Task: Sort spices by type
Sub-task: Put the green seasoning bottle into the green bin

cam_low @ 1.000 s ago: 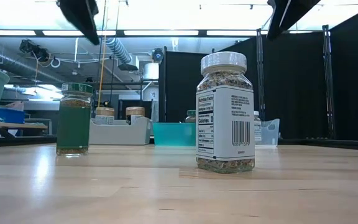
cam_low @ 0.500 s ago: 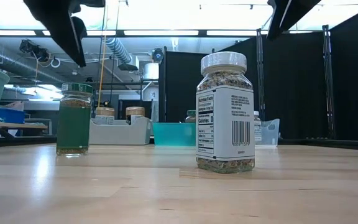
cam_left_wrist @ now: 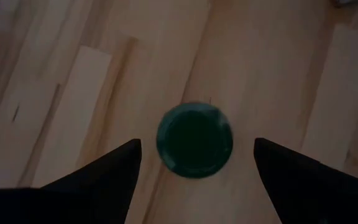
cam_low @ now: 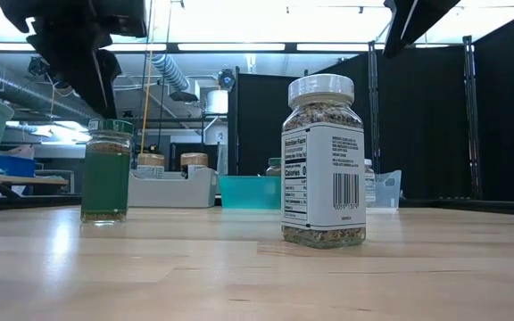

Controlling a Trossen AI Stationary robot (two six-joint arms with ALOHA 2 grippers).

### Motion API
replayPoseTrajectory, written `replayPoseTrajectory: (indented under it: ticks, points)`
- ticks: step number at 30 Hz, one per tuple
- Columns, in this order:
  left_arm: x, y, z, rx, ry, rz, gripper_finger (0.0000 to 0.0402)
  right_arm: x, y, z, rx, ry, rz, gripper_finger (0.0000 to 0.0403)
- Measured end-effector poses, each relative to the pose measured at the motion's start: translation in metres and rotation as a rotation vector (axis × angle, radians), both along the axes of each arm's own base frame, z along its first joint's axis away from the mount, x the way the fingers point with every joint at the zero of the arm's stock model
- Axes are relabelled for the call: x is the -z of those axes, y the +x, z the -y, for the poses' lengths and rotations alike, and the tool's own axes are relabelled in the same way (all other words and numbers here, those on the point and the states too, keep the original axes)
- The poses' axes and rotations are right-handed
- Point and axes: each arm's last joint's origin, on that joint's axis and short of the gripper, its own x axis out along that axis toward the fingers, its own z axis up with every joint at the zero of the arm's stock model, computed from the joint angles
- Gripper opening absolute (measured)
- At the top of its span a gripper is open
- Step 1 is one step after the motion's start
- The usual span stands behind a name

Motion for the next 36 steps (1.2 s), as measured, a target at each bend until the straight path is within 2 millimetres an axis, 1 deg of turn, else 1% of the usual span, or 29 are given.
replayPoseTrajectory:
  ticks: [6, 18, 30, 36]
  points:
    - [0.0, 0.003, 0.001, 0.025, -0.006, 0.03, 0.0316, 0.0, 0.0, 0.0, 0.001, 0.0, 0.001, 0.0293]
    - [0.0, 0.01, -0.013, 0.007, 0.019, 0.039, 0.0316, 0.0, 0.0, 0.0, 0.004, 0.002, 0.002, 0.0288]
    - [0.0, 0.01, -0.014, 0.01, 0.013, 0.035, 0.0316, 0.0, 0.0, 0.0, 0.003, 0.001, 0.002, 0.0285]
    - [0.018, 0.009, -0.013, -0.011, -0.051, 0.041, 0.0316, 0.0, 0.0, 0.0, 0.0, 0.0, 0.001, 0.0286]
